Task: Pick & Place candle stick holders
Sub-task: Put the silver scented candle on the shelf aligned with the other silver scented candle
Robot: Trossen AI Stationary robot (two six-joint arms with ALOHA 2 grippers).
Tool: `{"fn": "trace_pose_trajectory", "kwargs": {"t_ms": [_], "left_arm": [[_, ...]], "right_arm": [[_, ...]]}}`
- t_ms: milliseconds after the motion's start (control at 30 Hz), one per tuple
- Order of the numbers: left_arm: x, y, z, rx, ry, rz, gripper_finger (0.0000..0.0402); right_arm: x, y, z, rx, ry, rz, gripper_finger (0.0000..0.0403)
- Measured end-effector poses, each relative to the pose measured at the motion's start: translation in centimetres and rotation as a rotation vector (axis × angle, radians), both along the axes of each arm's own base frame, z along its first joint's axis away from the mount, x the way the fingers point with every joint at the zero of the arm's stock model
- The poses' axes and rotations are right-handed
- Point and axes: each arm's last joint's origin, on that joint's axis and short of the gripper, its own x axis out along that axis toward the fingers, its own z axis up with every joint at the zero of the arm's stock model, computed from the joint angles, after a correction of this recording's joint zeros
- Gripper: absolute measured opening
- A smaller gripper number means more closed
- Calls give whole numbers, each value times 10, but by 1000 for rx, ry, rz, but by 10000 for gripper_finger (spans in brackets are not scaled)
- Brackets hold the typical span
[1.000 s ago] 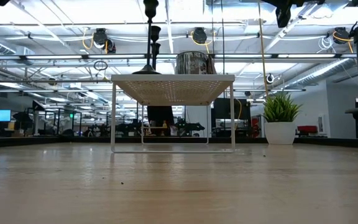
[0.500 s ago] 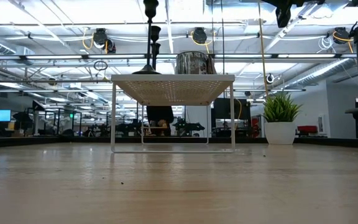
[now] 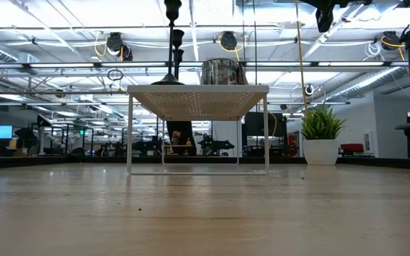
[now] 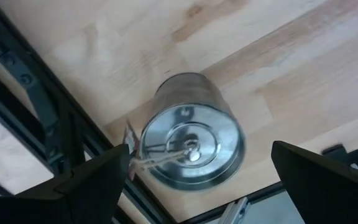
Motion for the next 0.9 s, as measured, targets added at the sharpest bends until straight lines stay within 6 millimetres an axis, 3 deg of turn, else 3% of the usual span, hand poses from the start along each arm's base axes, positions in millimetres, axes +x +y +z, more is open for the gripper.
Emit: {"fn": "trace_pose_trajectory", "kwargs": {"t_ms": [233, 900], "left_arm": [[-7, -5, -3, 8, 9, 29, 400], [-9, -6, -51, -59, -12, 23, 400]], "right_arm": [[0, 0, 0, 0, 0, 0, 0], [0, 0, 0, 38, -5, 0, 0]]}}
